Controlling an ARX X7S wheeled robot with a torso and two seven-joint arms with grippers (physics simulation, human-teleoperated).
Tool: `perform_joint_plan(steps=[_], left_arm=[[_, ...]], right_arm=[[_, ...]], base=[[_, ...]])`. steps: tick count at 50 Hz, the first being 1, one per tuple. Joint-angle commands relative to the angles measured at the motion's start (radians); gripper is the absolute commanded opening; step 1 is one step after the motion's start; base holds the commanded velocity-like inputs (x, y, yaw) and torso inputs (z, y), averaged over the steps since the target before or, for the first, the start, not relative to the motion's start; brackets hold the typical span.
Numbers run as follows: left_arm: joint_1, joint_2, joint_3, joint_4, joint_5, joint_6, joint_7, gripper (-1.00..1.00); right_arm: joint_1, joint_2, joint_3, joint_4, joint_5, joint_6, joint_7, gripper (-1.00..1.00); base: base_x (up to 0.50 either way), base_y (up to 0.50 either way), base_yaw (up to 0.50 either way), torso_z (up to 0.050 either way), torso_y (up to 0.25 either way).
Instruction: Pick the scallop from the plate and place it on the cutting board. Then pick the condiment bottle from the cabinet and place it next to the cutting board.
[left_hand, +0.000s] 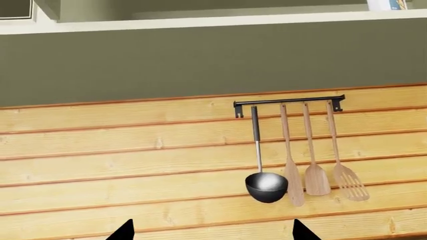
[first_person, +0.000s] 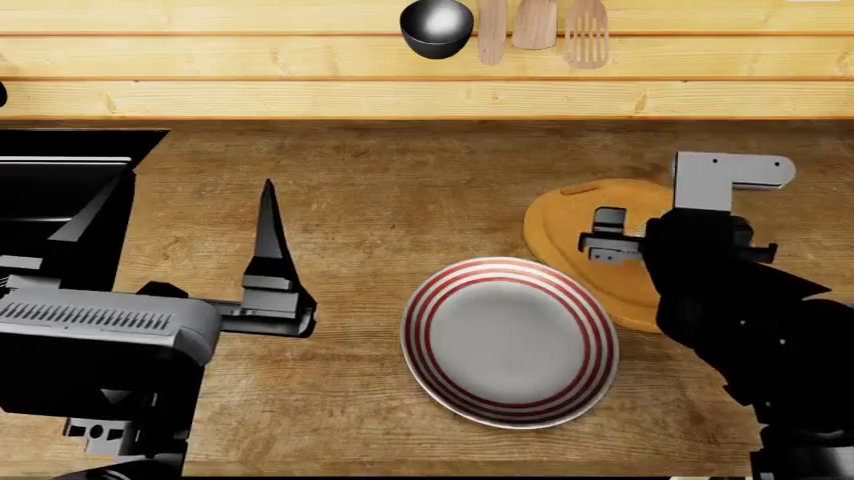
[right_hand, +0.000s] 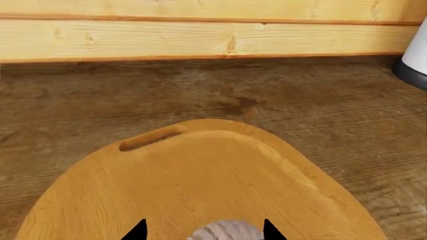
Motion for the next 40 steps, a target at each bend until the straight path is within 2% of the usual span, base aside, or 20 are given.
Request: perform_joint_plan(steps=[1, 8, 16, 22, 31, 35, 38, 40], left_arm=[[-0.001, -0.006, 0.002, 0.000, -0.007, 0.003, -0.006, 1.00], [-0.001, -0.009, 0.003, 0.000, -0.011, 0.004, -0.009, 1.00], [0.000, -0.014, 0.006, 0.002, -0.012, 0.006, -0.014, 1.00], [0.000, -0.018, 0.006, 0.006, -0.016, 0.005, -0.018, 1.00], [-0.020, -0.015, 0.011, -0.002, -0.022, -0.006, -0.029, 1.00], [-0.134, 0.025, -0.035, -0.010, -0.106, -0.129, -0.069, 1.00], [-0.327, 0.093, -0.092, -0.050, -0.218, -0.304, -0.140, 1.00], [-0.463, 0.146, -0.104, -0.141, -0.245, -0.366, -0.179, 1.00]], right_arm=[[-0.001, 0.001, 0.000, 0.000, -0.005, 0.001, 0.001, 1.00], [0.002, 0.004, -0.003, -0.009, 0.000, 0.009, 0.000, 1.00], [0.044, 0.047, 0.018, -0.242, 0.060, 0.153, 0.100, 1.00], [0.061, 0.059, 0.028, -0.327, 0.096, 0.210, 0.130, 1.00], [0.073, 0.085, 0.120, -0.513, 0.219, 0.288, 0.171, 1.00], [0.114, 0.090, 0.170, -0.609, 0.338, 0.371, 0.201, 1.00], [0.156, 0.081, 0.223, -0.661, 0.445, 0.447, 0.262, 1.00], [0.194, 0.075, 0.263, -0.682, 0.535, 0.503, 0.323, 1.00]], base=[[0.00, 0.00, 0.00, 0.000, 0.000], [0.00, 0.00, 0.00, 0.000, 0.000], [0.00, 0.00, 0.00, 0.000, 0.000], [0.00, 0.00, 0.00, 0.000, 0.000], [0.00, 0.00, 0.00, 0.000, 0.000], [0.00, 0.00, 0.00, 0.000, 0.000], [0.00, 0.00, 0.00, 0.000, 0.000], [0.00, 0.00, 0.00, 0.000, 0.000]])
